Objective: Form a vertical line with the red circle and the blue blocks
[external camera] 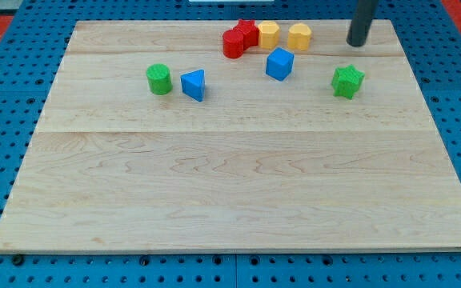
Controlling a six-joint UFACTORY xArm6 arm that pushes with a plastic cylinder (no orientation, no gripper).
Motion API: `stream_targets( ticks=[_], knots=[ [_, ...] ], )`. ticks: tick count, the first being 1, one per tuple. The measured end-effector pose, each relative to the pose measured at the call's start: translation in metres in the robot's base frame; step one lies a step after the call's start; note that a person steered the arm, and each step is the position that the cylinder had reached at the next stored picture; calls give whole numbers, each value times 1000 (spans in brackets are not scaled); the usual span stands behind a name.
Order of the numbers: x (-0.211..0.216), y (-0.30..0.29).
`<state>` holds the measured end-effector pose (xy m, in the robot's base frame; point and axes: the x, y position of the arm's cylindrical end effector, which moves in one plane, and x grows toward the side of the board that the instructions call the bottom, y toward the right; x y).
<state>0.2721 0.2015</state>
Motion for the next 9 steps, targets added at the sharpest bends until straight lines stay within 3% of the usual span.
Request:
stream_targets(
  ticks=[1, 2, 3, 4, 5, 6, 7, 9],
  knots=[
    [34, -92],
    [40, -128],
    [35, -200],
    [12, -174],
    [-18, -207],
    [-18, -300],
    [0, -315],
    [-26, -283]
  ],
)
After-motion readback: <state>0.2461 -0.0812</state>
